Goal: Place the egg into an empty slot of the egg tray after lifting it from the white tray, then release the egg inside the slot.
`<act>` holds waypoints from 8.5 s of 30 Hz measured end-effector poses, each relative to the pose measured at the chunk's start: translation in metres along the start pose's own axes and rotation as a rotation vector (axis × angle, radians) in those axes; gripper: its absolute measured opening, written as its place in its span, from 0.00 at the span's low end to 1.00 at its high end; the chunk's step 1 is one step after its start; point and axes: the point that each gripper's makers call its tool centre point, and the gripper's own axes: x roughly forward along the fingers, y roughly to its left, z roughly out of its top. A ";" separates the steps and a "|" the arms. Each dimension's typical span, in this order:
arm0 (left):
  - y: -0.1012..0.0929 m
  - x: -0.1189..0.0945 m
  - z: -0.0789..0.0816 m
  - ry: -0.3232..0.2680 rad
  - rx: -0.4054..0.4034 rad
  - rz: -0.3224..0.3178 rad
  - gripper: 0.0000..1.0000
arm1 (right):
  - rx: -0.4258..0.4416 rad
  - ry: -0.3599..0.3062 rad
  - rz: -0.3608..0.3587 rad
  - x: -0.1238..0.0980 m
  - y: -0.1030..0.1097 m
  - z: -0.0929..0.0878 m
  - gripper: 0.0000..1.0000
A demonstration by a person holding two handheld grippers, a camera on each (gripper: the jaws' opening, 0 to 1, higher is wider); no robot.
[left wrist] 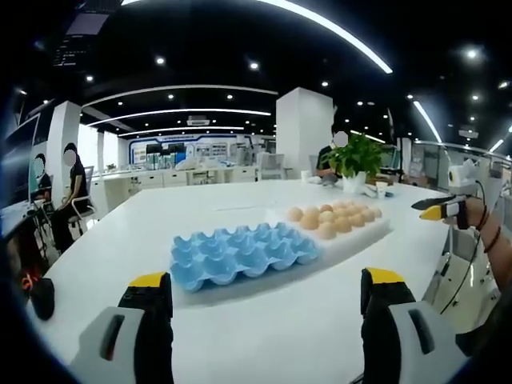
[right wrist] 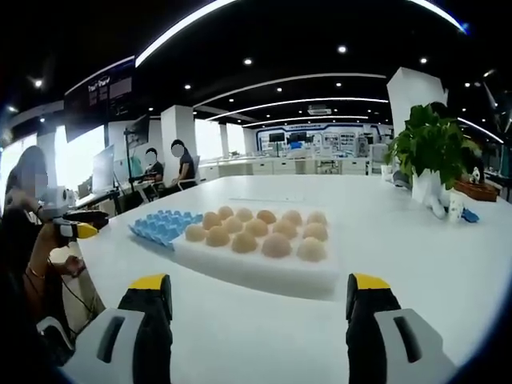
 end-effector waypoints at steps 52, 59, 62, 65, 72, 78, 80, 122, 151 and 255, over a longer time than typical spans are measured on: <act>-0.014 0.003 -0.007 0.024 0.046 -0.049 1.00 | 0.024 -0.016 0.172 0.075 0.062 0.037 0.83; -0.014 0.006 -0.007 0.023 0.048 -0.052 1.00 | 0.017 -0.008 0.203 0.090 0.075 0.041 0.81; -0.013 0.006 -0.007 0.022 0.047 -0.050 1.00 | 0.016 0.003 0.213 0.096 0.079 0.041 0.79; -0.010 0.007 -0.007 0.026 0.046 -0.042 1.00 | 0.011 0.010 0.226 0.105 0.084 0.042 0.78; -0.007 0.010 -0.005 0.013 0.044 -0.028 1.00 | 0.013 0.007 0.219 0.121 0.089 0.051 0.73; -0.006 0.012 -0.006 0.021 0.048 -0.029 0.99 | -0.002 0.012 0.217 0.137 0.095 0.058 0.72; -0.006 0.013 -0.006 0.019 0.044 -0.030 0.99 | -0.001 0.027 0.226 0.142 0.099 0.058 0.70; -0.012 0.010 -0.013 0.042 0.058 -0.037 0.98 | -0.034 0.074 0.178 0.234 0.096 0.058 0.45; -0.016 0.006 -0.007 -0.002 0.059 -0.066 0.98 | -0.066 0.212 -0.028 0.266 0.089 0.034 0.32; -0.002 -0.002 -0.014 0.044 0.101 -0.041 1.00 | -0.073 0.089 0.355 0.312 0.296 0.063 0.26</act>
